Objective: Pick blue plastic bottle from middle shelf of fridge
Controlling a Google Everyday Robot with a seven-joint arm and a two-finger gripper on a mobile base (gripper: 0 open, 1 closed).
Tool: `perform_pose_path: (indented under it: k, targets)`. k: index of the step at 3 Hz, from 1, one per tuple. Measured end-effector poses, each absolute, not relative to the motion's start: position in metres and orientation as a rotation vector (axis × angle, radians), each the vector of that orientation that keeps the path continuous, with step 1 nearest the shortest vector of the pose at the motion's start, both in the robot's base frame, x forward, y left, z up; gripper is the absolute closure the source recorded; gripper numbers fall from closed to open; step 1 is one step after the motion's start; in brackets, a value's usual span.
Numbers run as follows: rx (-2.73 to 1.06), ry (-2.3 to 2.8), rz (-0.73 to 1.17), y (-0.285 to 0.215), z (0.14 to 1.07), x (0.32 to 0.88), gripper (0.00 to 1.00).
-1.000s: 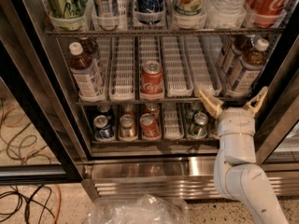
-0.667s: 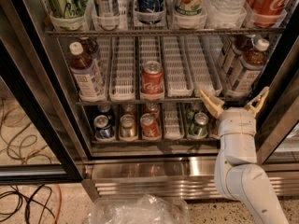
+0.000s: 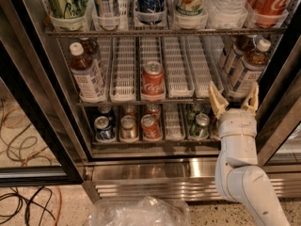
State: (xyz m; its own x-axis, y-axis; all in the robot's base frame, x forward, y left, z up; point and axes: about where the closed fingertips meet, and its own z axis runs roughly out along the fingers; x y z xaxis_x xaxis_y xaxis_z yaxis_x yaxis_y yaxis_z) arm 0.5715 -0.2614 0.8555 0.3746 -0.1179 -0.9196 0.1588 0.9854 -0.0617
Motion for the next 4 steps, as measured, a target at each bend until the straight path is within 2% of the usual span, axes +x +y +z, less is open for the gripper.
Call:
perform_pose_path:
  k: [1,2,4]
  targets:
    - [0.039,1.174,-0.177,-0.261,0.855,0.572,0.1]
    - [0.054,1.177,-0.189,-0.263,0.853,0.572,0.21]
    - [0.111,1.186,-0.235,-0.268,0.844,0.577,0.21]
